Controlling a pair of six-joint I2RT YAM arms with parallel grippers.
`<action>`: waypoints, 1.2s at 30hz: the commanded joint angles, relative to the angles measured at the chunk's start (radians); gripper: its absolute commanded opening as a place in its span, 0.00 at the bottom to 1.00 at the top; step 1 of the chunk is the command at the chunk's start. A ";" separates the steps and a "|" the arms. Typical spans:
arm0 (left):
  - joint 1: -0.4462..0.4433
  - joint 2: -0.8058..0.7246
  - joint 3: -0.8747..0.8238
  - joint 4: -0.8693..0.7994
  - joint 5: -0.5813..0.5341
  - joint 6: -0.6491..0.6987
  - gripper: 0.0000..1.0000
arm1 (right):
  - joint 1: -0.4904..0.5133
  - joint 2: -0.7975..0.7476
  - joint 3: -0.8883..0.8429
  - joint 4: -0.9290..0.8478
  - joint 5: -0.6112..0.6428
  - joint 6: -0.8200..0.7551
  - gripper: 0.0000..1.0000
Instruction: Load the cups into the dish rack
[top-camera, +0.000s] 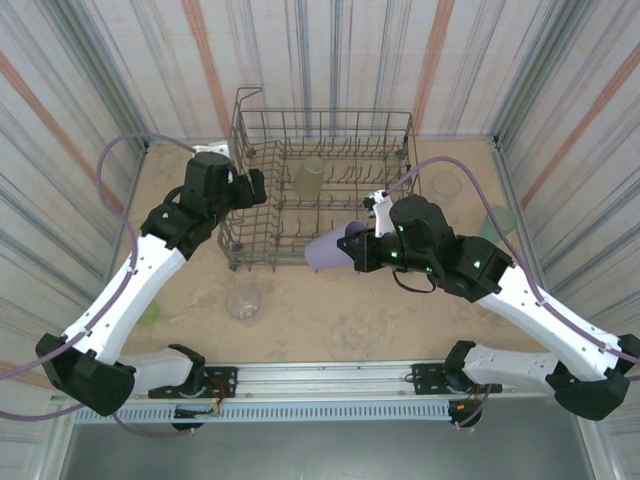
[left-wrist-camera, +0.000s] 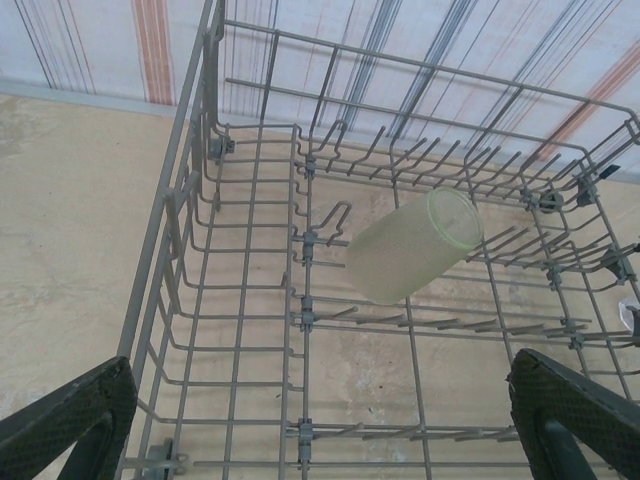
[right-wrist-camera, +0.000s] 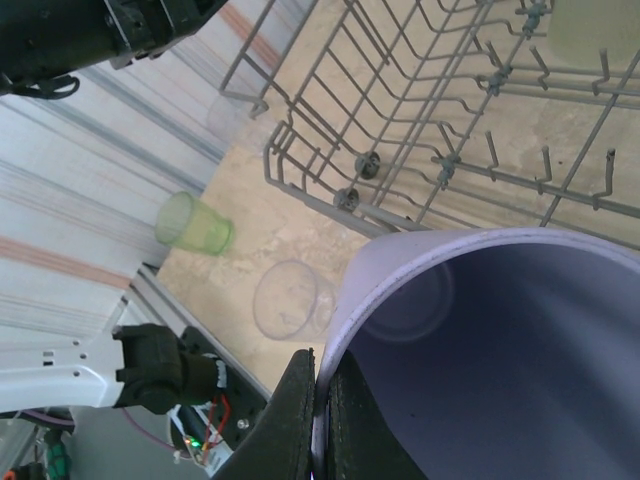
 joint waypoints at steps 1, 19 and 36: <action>0.004 0.000 0.050 -0.020 0.006 -0.005 0.99 | -0.005 0.011 0.068 -0.039 0.010 -0.068 0.00; 0.004 0.057 0.163 -0.065 0.108 -0.047 0.99 | -0.205 0.036 0.073 0.157 -0.133 -0.096 0.00; 0.077 0.207 0.258 0.032 0.382 -0.224 0.99 | -0.490 0.157 -0.038 0.611 -0.465 0.095 0.00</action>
